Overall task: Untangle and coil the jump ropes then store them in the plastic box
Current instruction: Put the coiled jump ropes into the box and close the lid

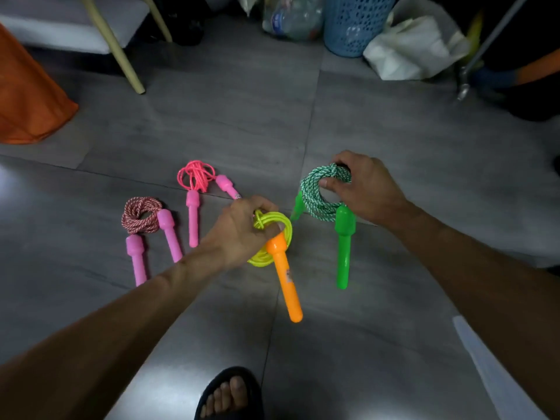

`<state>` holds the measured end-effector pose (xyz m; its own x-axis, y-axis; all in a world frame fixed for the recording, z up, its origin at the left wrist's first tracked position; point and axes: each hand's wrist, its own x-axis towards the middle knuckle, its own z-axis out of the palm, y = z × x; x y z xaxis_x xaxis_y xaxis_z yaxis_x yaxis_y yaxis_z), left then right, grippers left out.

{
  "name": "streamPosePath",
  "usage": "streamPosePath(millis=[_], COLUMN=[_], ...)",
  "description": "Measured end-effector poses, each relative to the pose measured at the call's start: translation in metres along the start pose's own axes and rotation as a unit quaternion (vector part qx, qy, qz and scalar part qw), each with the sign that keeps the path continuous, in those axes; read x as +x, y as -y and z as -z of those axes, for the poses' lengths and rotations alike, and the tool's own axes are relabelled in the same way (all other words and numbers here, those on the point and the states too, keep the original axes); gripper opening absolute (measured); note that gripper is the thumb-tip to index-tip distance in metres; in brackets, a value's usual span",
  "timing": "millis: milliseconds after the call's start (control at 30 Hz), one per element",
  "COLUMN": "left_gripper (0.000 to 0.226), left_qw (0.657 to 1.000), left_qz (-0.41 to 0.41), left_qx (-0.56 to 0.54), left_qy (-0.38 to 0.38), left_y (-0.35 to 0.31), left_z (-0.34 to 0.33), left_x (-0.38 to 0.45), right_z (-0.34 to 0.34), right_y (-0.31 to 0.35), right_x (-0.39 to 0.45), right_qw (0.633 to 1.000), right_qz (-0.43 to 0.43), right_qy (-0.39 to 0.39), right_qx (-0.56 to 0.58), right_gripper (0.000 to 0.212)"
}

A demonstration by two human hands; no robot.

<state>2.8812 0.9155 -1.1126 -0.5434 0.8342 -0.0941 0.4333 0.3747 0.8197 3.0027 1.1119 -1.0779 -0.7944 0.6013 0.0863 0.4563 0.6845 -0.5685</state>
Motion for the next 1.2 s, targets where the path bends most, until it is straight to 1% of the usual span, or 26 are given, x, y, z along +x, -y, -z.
streamPosePath(millis=[67, 133, 233, 333, 533, 600, 667, 833, 967, 1033, 1133, 1200], left_gripper=[0.025, 0.023, 0.014, 0.011, 0.014, 0.010, 0.013, 0.011, 0.012, 0.013, 0.016, 0.015], left_qw=[0.999, 0.995, 0.990, 0.984, 0.971, 0.965, 0.957, 0.950, 0.937, 0.933, 0.929, 0.919], left_qz=[-0.034, -0.069, -0.119, -0.152, -0.214, -0.234, -0.257, -0.280, -0.307, -0.315, -0.314, -0.299], left_qx=[0.023, 0.046, 0.049, 0.050, 0.039, 0.047, 0.053, 0.014, -0.031, -0.031, 0.001, 0.032], left_qy=[0.033, 0.046, 0.058, 0.079, 0.102, 0.113, 0.120, 0.141, 0.165, 0.172, 0.193, 0.253], left_y=[-0.038, -0.076, -0.128, -0.187, -0.283, -0.309, -0.333, -0.387, -0.413, -0.415, -0.399, -0.375], left_z=[0.003, 0.003, -0.003, -0.016, -0.068, -0.091, -0.114, -0.176, -0.238, -0.270, -0.310, -0.330], left_x=[-0.004, -0.006, -0.011, -0.024, -0.060, -0.073, -0.084, -0.094, -0.092, -0.087, -0.071, -0.058], right_z=[0.037, 0.073, 0.122, 0.182, 0.289, 0.317, 0.338, 0.361, 0.357, 0.348, 0.322, 0.300], right_y=[0.006, 0.010, 0.011, 0.005, -0.018, -0.029, -0.043, -0.083, -0.122, -0.140, -0.165, -0.181], right_x=[-0.013, -0.031, -0.066, -0.115, -0.226, -0.262, -0.296, -0.368, -0.400, -0.410, -0.417, -0.418], right_qw=[1.000, 0.998, 0.993, 0.984, 0.960, 0.951, 0.940, 0.925, 0.911, 0.907, 0.914, 0.927], right_qz=[0.002, -0.004, -0.019, -0.053, -0.117, -0.133, -0.152, -0.225, -0.262, -0.282, -0.306, -0.306], right_qy=[-0.023, -0.058, -0.113, -0.160, -0.243, -0.268, -0.289, -0.293, -0.303, -0.297, -0.253, -0.201], right_qx=[-0.016, -0.028, -0.036, -0.050, -0.076, -0.084, -0.100, -0.094, -0.097, -0.093, -0.084, -0.083], right_gripper=[0.029, 0.031, 0.034, 0.034, 0.037, 0.035, 0.035, 0.030, 0.028, 0.028, 0.030, 0.030])
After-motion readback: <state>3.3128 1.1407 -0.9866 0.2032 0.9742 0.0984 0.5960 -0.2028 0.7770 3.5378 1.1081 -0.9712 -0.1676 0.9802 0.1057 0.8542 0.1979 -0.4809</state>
